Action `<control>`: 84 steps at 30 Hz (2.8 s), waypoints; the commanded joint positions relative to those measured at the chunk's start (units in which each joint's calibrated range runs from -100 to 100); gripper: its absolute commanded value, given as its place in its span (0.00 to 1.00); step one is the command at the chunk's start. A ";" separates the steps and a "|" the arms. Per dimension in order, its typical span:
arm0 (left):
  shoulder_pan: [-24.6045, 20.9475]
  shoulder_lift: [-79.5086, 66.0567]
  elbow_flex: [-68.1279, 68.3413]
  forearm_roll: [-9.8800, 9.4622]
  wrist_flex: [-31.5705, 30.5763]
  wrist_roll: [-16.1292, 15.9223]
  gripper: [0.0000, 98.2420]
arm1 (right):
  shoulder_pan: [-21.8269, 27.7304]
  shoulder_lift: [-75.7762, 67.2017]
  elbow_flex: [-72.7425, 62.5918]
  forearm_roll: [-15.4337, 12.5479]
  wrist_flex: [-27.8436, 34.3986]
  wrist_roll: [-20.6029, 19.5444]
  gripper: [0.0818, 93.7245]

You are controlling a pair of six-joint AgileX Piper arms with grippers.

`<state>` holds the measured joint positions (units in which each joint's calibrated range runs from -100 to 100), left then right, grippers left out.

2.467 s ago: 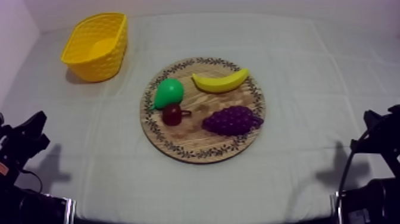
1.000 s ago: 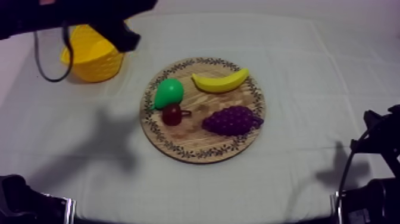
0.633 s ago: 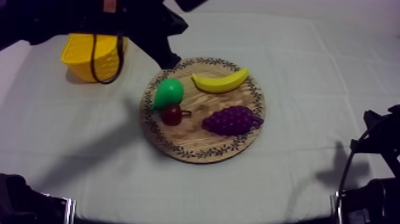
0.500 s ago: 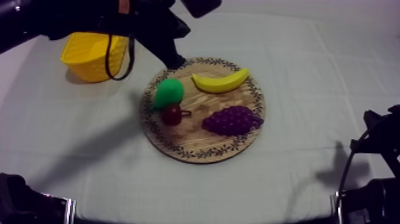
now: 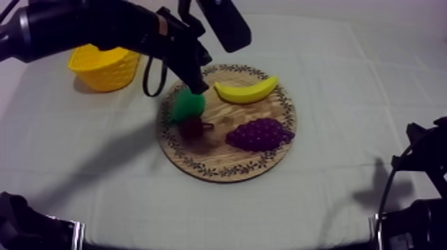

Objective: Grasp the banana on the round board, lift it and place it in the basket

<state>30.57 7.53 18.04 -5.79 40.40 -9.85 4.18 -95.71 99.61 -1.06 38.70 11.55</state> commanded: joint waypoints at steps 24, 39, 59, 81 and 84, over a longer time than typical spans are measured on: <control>-0.80 11.92 -13.17 3.20 11.44 -3.53 0.73 | 0.03 -0.05 0.05 0.01 0.01 0.00 0.00; -0.19 32.69 -35.05 3.79 27.00 -3.81 0.71 | 0.03 -0.05 0.05 0.01 0.01 0.00 0.00; 2.04 48.75 -56.67 0.71 42.71 -2.59 0.64 | 0.03 -0.05 0.05 0.01 0.01 0.00 0.00; 2.52 48.49 -58.67 -5.56 47.25 3.71 0.37 | 0.03 -0.05 0.05 0.01 0.01 0.00 0.00; 2.19 45.48 -59.72 -7.50 49.91 3.94 0.36 | 0.03 -0.05 0.05 0.01 0.01 0.00 0.00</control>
<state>32.87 54.39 -41.36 -12.60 89.33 -5.91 4.18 -95.71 99.61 -1.06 38.70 11.55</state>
